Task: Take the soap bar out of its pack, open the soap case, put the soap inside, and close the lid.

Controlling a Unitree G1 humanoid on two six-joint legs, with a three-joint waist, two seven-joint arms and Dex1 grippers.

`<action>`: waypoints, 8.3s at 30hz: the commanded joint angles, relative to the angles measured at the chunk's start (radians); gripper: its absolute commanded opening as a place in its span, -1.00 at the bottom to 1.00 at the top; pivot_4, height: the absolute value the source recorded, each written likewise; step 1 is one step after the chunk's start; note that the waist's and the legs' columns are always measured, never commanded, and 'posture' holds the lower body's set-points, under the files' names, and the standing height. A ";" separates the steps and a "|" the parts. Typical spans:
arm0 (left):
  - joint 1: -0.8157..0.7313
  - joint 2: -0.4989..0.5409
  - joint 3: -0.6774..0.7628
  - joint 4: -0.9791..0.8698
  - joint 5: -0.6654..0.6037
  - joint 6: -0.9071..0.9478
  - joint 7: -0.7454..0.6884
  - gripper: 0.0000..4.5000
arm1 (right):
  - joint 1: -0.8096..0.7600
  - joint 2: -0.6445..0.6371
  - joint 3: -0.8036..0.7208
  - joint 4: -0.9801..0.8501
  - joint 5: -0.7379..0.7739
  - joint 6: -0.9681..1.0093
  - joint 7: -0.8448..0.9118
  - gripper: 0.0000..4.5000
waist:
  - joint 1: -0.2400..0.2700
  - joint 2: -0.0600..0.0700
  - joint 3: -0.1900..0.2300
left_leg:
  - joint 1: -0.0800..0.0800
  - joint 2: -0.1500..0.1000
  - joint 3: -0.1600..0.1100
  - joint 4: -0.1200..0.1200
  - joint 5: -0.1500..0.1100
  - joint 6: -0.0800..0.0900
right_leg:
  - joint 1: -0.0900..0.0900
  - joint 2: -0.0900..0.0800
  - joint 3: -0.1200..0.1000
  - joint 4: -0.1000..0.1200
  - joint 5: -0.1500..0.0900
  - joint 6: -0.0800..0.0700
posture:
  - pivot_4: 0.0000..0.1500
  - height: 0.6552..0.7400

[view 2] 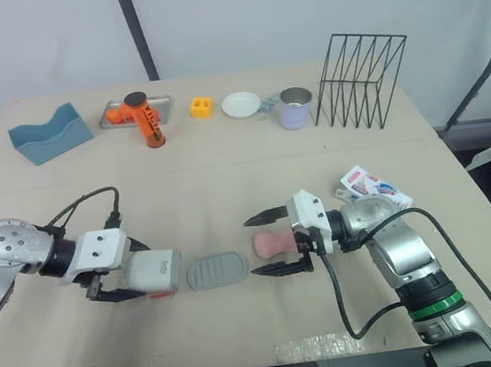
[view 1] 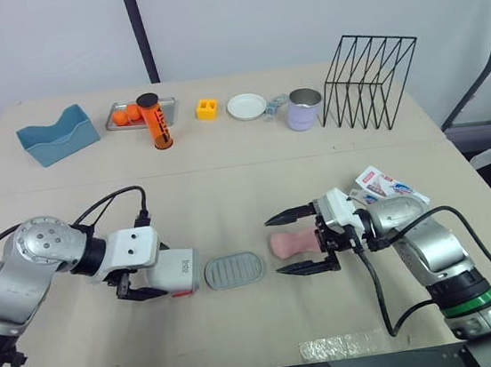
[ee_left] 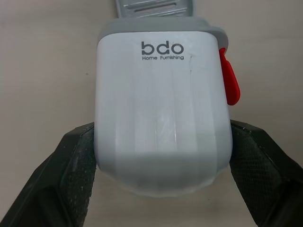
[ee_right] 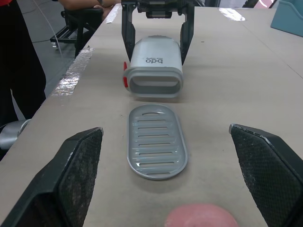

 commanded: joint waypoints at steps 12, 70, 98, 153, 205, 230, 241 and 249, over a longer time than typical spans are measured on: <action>0.000 0.003 0.042 0.061 -0.039 -0.046 -0.024 1.00 | -0.019 -0.012 -0.022 -0.034 0.009 0.012 -0.007 1.00 | 0.000 0.000 0.000 | 0.000 0.000 0.000 0.000 0.000 0.000 | 0.000 0.000 0.000 0.000 0.000 0.000 | 1.00 1.00; 0.251 -0.352 0.116 -0.184 -0.277 -0.046 0.248 1.00 | -0.155 -0.130 0.129 0.074 -0.326 0.115 -0.043 0.45 | 0.000 0.000 0.000 | 0.006 0.000 0.000 0.001 0.000 0.000 | 0.006 -0.001 0.000 0.000 0.001 -0.001 | 1.00 1.00; 0.421 -0.197 0.445 0.085 -0.337 -0.223 0.061 1.00 | -0.386 0.032 0.298 -0.231 -0.329 0.549 -0.072 0.02 | -0.001 0.000 0.000 | 0.007 0.001 0.001 -0.003 0.000 0.000 | 0.005 -0.002 -0.001 -0.001 0.001 -0.002 | 1.00 1.00; 0.353 -0.224 0.350 0.078 -0.329 -0.211 0.101 1.00 | -0.413 0.024 0.520 -0.204 -0.404 0.451 -0.042 0.02 | -0.001 0.000 0.000 | 0.005 0.001 0.000 -0.003 0.000 -0.001 | 0.003 -0.003 -0.003 -0.001 0.000 -0.002 | 1.00 1.00; 0.236 -0.164 0.259 0.254 -0.196 -0.296 -0.040 1.00 | -0.167 -0.051 0.159 -0.119 -0.140 0.029 0.063 0.97 | 0.000 -0.001 0.000 | 0.006 0.000 0.001 -0.004 0.000 -0.001 | 0.003 -0.002 -0.002 -0.002 0.000 0.000 | 1.00 1.00; 0.195 -0.210 0.190 0.331 -0.138 -0.382 -0.014 1.00 | -0.147 -0.065 0.153 -0.152 -0.122 0.054 0.039 0.97 | 0.000 -0.001 0.000 | 0.005 0.000 0.001 -0.004 0.000 -0.001 | 0.003 -0.002 -0.002 -0.002 0.000 -0.001 | 1.00 1.00; 0.204 -0.210 0.192 0.334 -0.140 -0.398 -0.010 1.00 | -0.146 -0.062 0.153 -0.156 -0.109 0.074 0.037 0.97 | 0.000 -0.001 0.000 | 0.006 0.000 0.001 -0.004 0.000 -0.001 | 0.003 -0.002 -0.002 -0.002 0.000 -0.001 | 1.00 1.00; 0.207 -0.211 0.191 0.333 -0.138 -0.403 -0.009 1.00 | -0.142 -0.064 0.150 -0.159 -0.106 0.084 0.031 0.97 | 0.000 -0.001 0.000 | 0.005 0.000 0.001 -0.004 0.000 -0.001 | 0.003 -0.002 -0.002 -0.002 0.000 -0.001 | 1.00 1.00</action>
